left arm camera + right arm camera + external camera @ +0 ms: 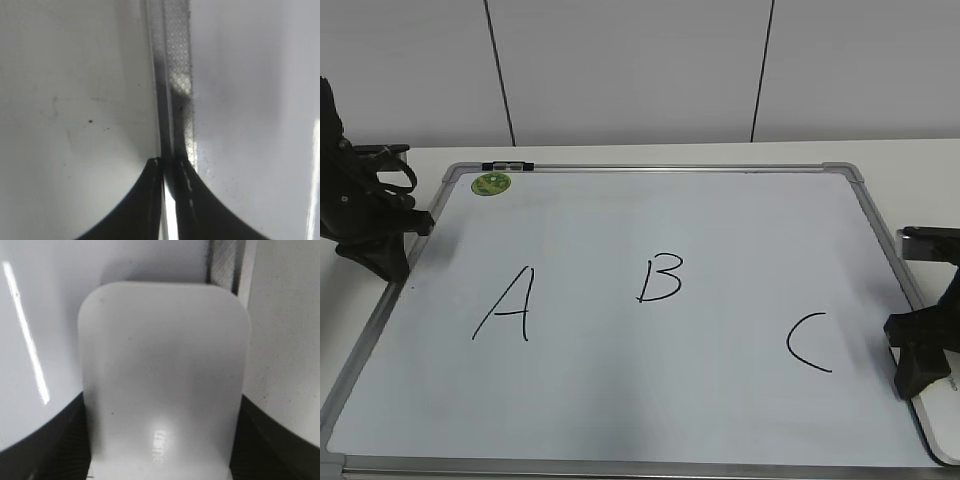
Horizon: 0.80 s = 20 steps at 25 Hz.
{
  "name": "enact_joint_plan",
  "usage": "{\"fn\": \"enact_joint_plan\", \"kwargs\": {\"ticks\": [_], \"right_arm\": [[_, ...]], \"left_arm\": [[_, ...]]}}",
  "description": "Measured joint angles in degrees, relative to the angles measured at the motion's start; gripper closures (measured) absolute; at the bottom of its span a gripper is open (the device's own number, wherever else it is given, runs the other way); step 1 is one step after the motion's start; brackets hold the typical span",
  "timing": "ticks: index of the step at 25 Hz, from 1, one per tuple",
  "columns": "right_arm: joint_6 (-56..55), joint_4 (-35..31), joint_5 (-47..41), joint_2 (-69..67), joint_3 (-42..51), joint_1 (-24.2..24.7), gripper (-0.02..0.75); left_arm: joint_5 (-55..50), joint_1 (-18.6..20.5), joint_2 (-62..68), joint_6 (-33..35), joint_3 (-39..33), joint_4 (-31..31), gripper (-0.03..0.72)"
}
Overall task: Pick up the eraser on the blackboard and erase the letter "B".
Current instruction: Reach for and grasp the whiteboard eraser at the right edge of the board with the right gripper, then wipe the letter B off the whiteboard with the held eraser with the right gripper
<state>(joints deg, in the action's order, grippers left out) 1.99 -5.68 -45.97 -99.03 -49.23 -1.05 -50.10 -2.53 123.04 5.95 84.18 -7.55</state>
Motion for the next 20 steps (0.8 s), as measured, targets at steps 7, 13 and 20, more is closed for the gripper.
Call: {"fn": "enact_joint_plan", "kwargs": {"ticks": [7, 13, 20], "right_arm": [[0.0, 0.0, -6.7, -0.4, -4.0, -0.1, 0.234], [0.0, 0.5, -13.2, -1.4, -14.3, -4.9, 0.234], [-0.4, 0.7, -19.1, -11.0, -31.2, -12.8, 0.234]], "left_arm": [[0.0, 0.0, 0.0, 0.0, 0.0, 0.0, 0.646], [0.0, 0.0, 0.0, 0.0, 0.0, -0.1, 0.646], [0.0, 0.0, 0.0, 0.0, 0.0, -0.7, 0.647]]}}
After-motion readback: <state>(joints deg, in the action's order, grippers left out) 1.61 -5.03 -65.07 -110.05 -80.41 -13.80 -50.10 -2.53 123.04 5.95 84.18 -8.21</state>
